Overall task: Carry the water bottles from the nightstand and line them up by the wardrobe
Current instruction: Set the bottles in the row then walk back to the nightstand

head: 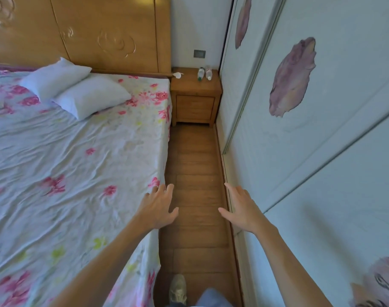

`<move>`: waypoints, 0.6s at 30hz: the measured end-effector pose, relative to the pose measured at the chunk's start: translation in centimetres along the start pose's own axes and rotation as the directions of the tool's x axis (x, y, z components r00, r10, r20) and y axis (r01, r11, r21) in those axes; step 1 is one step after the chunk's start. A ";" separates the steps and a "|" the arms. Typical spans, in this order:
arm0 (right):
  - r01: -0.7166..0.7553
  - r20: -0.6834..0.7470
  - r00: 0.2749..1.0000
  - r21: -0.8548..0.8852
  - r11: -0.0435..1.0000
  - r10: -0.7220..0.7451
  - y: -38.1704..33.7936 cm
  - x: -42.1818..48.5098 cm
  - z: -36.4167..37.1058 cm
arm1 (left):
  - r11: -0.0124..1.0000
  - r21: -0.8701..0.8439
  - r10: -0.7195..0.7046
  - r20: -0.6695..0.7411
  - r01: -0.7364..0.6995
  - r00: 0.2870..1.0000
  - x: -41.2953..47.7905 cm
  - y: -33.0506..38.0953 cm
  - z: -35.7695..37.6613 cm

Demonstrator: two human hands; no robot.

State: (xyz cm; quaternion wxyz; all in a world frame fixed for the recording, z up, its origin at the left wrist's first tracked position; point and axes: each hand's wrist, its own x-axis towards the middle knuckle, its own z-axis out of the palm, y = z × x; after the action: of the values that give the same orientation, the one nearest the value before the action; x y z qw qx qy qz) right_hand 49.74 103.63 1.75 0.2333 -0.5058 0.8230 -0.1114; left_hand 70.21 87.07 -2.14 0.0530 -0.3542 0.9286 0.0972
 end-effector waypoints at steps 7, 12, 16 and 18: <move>0.012 -0.005 1.000 0.015 1.000 -0.012 -0.2 5.4 -0.8 | 1.000 -0.018 -0.004 0.017 0.005 1.000 5.0 -2.4 -1.0; 0.024 -0.004 1.000 0.021 0.999 -0.024 1.0 10.7 -1.9 | 1.000 0.006 -0.026 0.027 0.026 0.999 9.8 -2.7 -1.7; 0.042 -0.004 0.999 0.017 0.999 -0.042 2.5 15.9 -3.9 | 0.999 0.021 -0.028 0.022 0.028 0.999 14.9 -2.8 -2.8; 0.042 -0.002 0.999 0.005 0.999 -0.042 3.4 18.7 -5.0 | 0.999 0.032 -0.025 0.018 0.024 1.000 17.8 -2.7 -3.5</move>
State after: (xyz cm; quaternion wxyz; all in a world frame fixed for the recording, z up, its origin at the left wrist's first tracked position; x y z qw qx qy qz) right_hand 37.52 88.40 -0.40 0.2315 -0.5224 0.8120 -0.1187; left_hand 58.71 72.81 -2.10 0.0683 -0.3637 0.9251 0.0848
